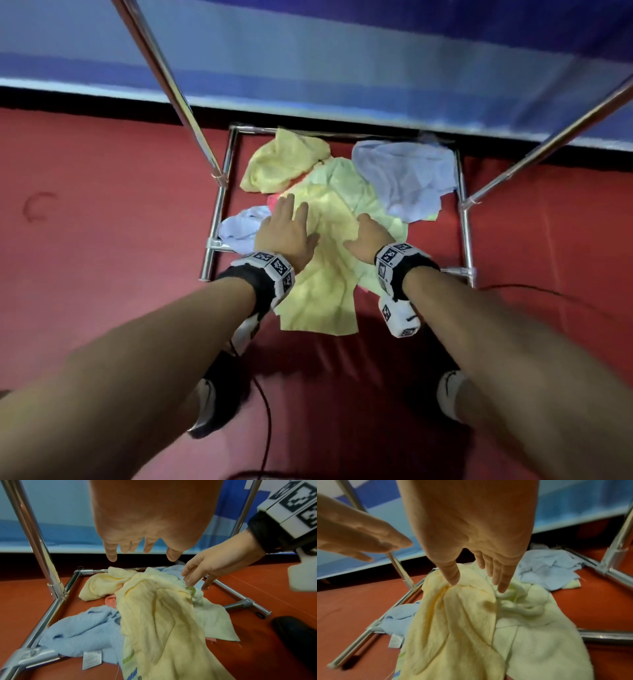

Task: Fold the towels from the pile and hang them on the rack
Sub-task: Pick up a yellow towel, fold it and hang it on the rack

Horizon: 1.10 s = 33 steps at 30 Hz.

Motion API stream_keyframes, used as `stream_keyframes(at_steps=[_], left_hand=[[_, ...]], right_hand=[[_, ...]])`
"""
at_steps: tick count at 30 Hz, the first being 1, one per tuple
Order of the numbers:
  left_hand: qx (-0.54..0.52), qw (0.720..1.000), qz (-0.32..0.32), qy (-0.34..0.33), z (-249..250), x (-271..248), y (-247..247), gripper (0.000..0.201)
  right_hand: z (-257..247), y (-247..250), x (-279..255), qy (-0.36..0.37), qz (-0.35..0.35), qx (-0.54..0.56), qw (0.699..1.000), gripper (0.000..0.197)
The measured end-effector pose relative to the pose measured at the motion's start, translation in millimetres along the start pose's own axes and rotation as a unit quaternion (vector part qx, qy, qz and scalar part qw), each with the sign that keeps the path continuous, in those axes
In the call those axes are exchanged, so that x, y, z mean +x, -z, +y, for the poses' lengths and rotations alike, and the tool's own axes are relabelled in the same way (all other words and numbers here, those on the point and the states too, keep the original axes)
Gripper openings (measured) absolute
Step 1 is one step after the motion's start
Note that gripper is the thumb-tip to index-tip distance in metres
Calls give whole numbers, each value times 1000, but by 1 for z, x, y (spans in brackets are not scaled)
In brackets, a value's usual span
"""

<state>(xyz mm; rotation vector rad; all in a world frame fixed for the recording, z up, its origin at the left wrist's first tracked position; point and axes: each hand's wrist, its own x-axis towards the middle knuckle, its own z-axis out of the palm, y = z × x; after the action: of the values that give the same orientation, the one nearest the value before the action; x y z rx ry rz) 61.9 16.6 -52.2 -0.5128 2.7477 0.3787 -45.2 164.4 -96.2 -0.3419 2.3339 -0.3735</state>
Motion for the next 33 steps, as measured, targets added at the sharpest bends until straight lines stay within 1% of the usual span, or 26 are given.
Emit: stream_keyframes(at_steps=[3,4,5,6,8,9,11,14,16,17,19,20,21,22,23,24,25,26,27,28,29,30,31,32,33], left_hand=[[-11,1000,-16,16,-11,14,-9,71],[-12,1000,-17,18,-14,17,-11,71],[-13,1000,-16,18,-16,20,-11,71],[-11,1000,-14,17,-17,23,-11,71],[-1,1000,-13,20,-19,26,-12,71],[7,1000,-11,23,-20,27,-13,71],[22,999,-12,26,-18,26,-13,72],[32,999,-16,19,-12,22,-9,73],[29,999,-15,7,-5,15,3,73],[20,1000,-7,-4,0,11,13,74],[-11,999,22,-38,11,2,37,77],[-38,997,38,-59,16,-3,52,79],[-74,993,48,-81,23,-9,70,78],[-112,987,55,-105,29,-14,87,72],[-141,980,59,-128,36,-22,106,58],[-151,975,65,-148,42,-31,124,42],[-149,972,73,-164,49,-42,140,30],[-149,969,86,-175,54,-52,153,23],[-158,966,101,-176,59,-64,166,17],[-175,962,122,-170,61,-73,176,14],[-193,957,146,-159,63,-81,186,15],[-211,952,172,-143,64,-88,195,17],[-231,946,194,-120,65,-95,203,18],[-255,939,212,-92,64,-99,208,19],[-279,932,225,-63,64,-102,213,19]], right_hand=[[-4,-15,25,-35,-8,57,998,97],[-6,-17,29,-46,-21,69,996,100],[-5,-20,35,-55,-20,75,995,97],[-4,-22,41,-66,-4,81,995,87],[-1,-22,47,-75,41,97,992,58],[0,-22,47,-73,52,102,991,47],[1,-20,41,-56,65,122,989,39],[-6,-7,13,6,98,193,976,31],[-13,10,-12,61,107,210,970,19],[-18,19,-25,90,99,220,966,19],[-29,43,-55,144,92,220,960,40],[-35,56,-70,178,95,205,958,41],[-41,69,-85,213,104,182,954,30],[-48,85,-104,246,110,162,949,17],[-53,100,-121,270,117,142,945,19],[-57,116,-138,289,128,122,941,22],[-59,131,-156,300,139,109,937,20],[-58,146,-174,310,151,90,934,20],[-54,159,-189,314,158,51,935,24],[-46,171,-201,305,158,-12,939,27],[-35,180,-210,269,147,-89,948,27],[-26,187,-219,214,134,-163,954,26],[-16,193,-224,153,132,-208,957,26],[-9,198,-229,104,143,-219,960,29],[-5,205,-235,75,166,-195,964,30]])
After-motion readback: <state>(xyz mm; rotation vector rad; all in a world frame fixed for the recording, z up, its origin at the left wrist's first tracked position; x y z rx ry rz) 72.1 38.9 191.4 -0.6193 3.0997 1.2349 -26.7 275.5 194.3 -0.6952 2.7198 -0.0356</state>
